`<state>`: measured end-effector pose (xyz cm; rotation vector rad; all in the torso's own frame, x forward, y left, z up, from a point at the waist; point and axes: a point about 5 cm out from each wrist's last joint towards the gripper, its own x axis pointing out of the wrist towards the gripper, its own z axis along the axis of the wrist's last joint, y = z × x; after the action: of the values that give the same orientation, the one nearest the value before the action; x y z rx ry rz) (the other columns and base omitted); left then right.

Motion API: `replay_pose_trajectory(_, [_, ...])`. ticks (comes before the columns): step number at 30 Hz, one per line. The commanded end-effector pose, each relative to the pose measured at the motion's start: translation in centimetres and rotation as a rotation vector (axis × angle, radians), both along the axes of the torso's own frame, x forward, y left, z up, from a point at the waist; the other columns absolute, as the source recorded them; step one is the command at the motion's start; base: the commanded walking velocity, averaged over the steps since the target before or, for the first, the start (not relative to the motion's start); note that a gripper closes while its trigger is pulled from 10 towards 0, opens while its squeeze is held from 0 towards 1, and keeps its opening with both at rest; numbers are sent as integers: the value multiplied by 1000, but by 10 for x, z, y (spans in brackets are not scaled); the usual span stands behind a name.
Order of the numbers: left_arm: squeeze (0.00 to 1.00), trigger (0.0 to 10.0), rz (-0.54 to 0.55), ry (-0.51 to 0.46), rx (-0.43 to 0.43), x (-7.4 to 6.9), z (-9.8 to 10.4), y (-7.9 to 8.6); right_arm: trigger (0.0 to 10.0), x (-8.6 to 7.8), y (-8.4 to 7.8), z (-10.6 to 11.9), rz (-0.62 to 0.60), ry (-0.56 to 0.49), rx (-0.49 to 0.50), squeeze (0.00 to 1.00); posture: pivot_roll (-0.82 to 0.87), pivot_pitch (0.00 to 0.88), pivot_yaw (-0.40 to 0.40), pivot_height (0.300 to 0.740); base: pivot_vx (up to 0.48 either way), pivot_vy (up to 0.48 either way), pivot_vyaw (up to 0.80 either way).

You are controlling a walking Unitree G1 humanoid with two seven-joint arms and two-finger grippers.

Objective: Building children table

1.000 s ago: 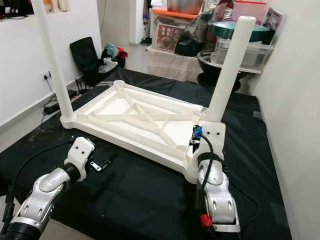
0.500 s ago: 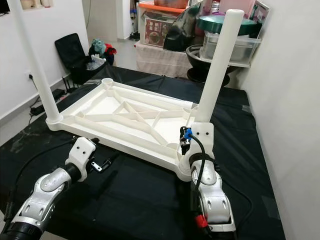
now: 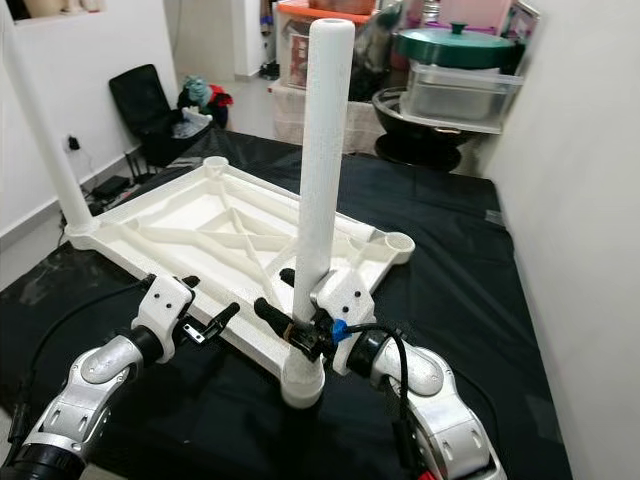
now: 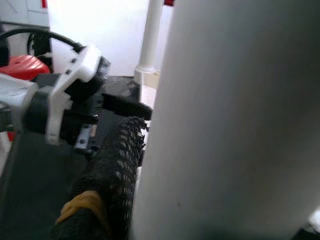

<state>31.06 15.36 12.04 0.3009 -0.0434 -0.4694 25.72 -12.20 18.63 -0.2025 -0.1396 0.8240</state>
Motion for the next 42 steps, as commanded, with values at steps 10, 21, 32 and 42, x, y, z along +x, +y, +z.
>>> replay_pose_trajectory(10, [0, 10000, -6, 5, 17, -1, -2, 1, 0, 32, -30, -19, -428, 58, -60, 0, 45, 0, -89, 740, 0, 0, 0])
replay_pose_trajectory(21, [0, 10000, -7, 6, 15, 1, -2, -3, 0, 34, -64, -47, -1096, 198, 21, 0, 44, 0, -85, 740, 0, 0, 0])
replay_pose_trajectory(32, [0, 10000, -6, 3, 12, 1, -2, -3, 10000, 43, -46, -34, -989, 183, 71, 1000, 43, 0, -91, 740, 0, 0, 0])
replay_pose_trajectory(42, [0, 10000, -4, 4, 10, -1, -3, -1, 10000, 45, -37, -12, -811, 126, 171, 0, 41, 0, -93, 740, 0, 0, 0])
